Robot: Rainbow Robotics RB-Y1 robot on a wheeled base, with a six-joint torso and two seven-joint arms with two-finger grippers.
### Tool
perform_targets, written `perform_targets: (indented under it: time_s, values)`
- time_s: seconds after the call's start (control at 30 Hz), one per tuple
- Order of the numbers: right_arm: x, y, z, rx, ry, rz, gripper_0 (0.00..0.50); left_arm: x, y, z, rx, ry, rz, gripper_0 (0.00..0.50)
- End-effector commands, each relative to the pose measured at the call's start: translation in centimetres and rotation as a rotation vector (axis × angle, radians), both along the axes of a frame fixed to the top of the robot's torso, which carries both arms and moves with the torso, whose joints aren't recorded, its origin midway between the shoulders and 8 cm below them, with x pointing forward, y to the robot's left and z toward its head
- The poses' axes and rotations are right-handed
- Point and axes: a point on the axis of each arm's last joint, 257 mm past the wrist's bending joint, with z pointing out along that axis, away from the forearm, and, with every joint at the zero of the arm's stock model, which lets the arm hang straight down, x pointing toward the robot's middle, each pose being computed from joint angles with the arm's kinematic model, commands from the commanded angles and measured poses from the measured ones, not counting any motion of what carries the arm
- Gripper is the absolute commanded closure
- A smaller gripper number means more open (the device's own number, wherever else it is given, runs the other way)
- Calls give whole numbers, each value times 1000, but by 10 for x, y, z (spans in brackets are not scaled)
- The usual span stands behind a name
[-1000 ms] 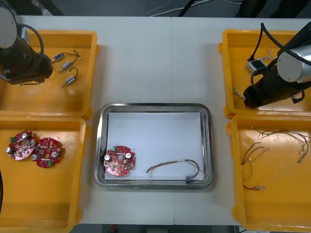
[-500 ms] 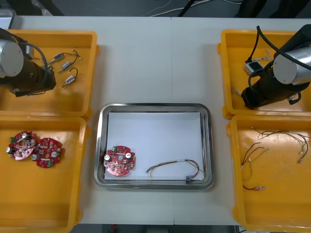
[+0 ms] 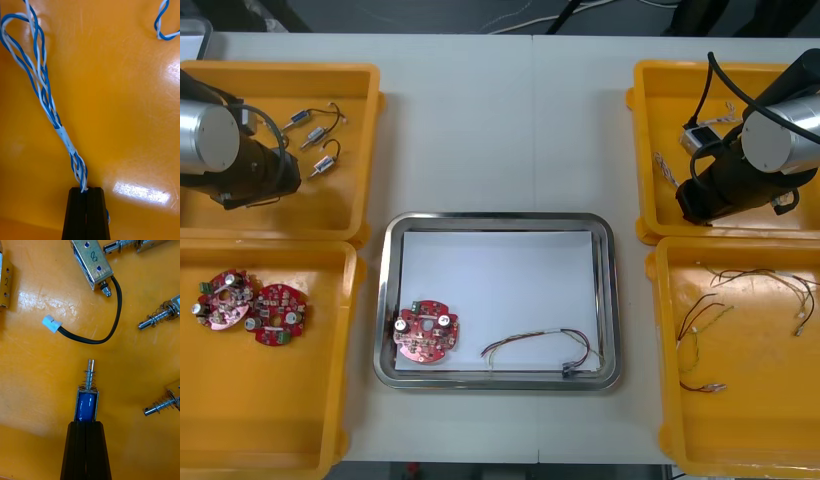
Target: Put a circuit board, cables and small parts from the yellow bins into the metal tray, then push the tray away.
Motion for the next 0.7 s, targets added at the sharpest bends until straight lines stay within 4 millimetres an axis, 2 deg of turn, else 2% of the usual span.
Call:
perform_targets:
  time_s: [0.03, 0.07, 0.1, 0.13, 0.23, 0.3, 0.33, 0.7]
  values:
    - [10, 7, 39, 7, -55, 39, 500, 1, 13, 10, 23, -19, 10, 500]
    - [10, 8, 41, 10, -58, 39, 500, 1, 13, 9, 24, -18, 10, 498]
    - [10, 6, 46, 16, -62, 37, 500, 2, 13, 10, 23, -19, 9, 424]
    - [10, 5, 50, 21, -65, 36, 500, 1, 13, 10, 22, -19, 10, 290]
    - [10, 1, 61, 34, -78, 28, 500, 2, 12, 10, 20, -20, 9, 99]
    - [11, -2, 67, 40, -85, 22, 500, 2, 12, 11, 21, -22, 7, 21]
    - [11, -4, 71, 43, -91, 17, 500, 2, 12, 13, 18, -26, 8, 0]
    - [18, -37, 104, 62, -154, -46, 500, 6, 17, 28, 6, -51, 28, 0]
